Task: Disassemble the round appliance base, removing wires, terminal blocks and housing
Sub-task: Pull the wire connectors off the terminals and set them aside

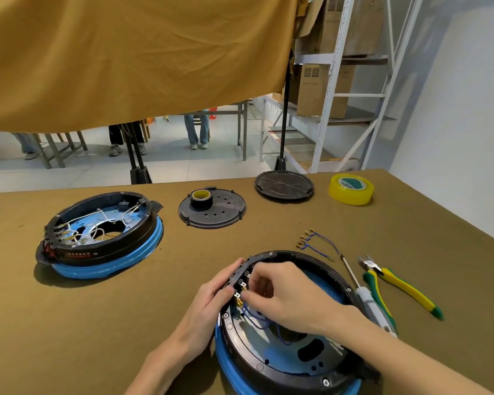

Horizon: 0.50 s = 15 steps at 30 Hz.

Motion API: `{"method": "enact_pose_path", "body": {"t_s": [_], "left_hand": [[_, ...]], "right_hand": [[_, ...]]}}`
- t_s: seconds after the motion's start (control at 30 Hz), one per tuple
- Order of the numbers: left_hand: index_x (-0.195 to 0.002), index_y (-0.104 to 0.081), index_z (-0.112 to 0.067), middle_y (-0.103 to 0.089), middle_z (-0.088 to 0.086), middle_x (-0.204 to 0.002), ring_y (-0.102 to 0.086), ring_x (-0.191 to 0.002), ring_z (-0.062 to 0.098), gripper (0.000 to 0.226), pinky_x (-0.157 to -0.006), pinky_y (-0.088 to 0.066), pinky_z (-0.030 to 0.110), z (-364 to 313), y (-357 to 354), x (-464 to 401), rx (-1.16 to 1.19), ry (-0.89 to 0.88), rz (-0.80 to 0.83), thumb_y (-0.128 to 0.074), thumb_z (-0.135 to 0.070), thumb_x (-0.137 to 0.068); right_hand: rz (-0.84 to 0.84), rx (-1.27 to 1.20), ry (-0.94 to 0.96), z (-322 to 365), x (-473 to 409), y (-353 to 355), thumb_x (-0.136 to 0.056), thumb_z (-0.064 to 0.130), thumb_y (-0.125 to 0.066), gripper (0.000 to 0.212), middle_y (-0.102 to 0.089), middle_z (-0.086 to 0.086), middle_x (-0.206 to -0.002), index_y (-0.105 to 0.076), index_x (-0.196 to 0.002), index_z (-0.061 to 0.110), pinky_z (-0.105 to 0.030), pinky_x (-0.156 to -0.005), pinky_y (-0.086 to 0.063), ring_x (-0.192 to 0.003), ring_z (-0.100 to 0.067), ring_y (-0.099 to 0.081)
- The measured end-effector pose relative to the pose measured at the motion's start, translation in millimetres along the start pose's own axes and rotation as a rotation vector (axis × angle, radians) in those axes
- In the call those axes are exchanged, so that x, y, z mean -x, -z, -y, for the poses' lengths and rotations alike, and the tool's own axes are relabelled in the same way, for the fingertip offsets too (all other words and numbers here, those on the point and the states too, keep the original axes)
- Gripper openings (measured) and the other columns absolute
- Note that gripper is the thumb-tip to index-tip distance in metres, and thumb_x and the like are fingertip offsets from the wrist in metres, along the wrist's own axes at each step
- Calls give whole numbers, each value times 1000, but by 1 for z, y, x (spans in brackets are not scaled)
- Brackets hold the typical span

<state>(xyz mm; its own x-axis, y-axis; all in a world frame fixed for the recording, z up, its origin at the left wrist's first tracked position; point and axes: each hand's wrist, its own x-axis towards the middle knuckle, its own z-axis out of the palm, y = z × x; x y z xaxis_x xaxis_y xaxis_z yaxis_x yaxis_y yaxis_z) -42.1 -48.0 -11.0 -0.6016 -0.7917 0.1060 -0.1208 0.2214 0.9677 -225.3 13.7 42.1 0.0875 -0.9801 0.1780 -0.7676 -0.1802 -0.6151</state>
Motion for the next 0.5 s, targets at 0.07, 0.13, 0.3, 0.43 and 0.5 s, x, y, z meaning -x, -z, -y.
{"method": "enact_pose_path", "body": {"t_s": [0.07, 0.13, 0.3, 0.43, 0.5], "left_hand": [[-155, -43, -30, -47, -19, -157, -37, -147, -2, 72, -128, -25, 42, -1, -2, -1, -31, 0, -35, -42, -56, -88], [-155, -43, -29, -46, -17, -158, -37, -146, -4, 68, -127, -26, 40, -2, -4, -2, -50, 4, -62, -41, -52, -91], [-153, -46, -30, -48, -21, -154, -38, -143, -11, 58, -126, -27, 31, -2, -6, -1, -63, 0, -98, -38, -41, -96], [-154, -46, -23, -50, -13, -156, -41, -145, -2, 61, -126, -29, 38, -1, -5, 0, -57, -16, -102, -40, -42, -96], [-154, -46, -23, -50, -12, -156, -41, -145, -1, 69, -126, -29, 40, -2, -5, 0, -54, -19, -104, -41, -52, -92]], "right_hand": [[53, 38, -17, 1, 3, -5, -86, 52, -62, 23, -65, 11, -70, -61, -85, 29, -31, -61, -51, -66, -6, -59], [31, 49, -42, -2, 0, -8, -90, 50, -61, 20, -65, 8, -72, -57, -90, 30, -31, -61, -48, -67, -7, -58], [2, 67, -133, -3, -8, -8, -91, 42, -66, 17, -64, 9, -68, -65, -89, 25, -27, -61, -48, -64, -3, -55], [-17, 120, -155, -1, -7, -11, -90, 40, -65, 18, -66, 8, -66, -69, -81, 25, -38, -65, -56, -64, -8, -61], [-22, 130, -146, -2, -6, -12, -91, 39, -64, 15, -66, 9, -66, -68, -82, 27, -37, -65, -56, -65, -8, -61]]}}
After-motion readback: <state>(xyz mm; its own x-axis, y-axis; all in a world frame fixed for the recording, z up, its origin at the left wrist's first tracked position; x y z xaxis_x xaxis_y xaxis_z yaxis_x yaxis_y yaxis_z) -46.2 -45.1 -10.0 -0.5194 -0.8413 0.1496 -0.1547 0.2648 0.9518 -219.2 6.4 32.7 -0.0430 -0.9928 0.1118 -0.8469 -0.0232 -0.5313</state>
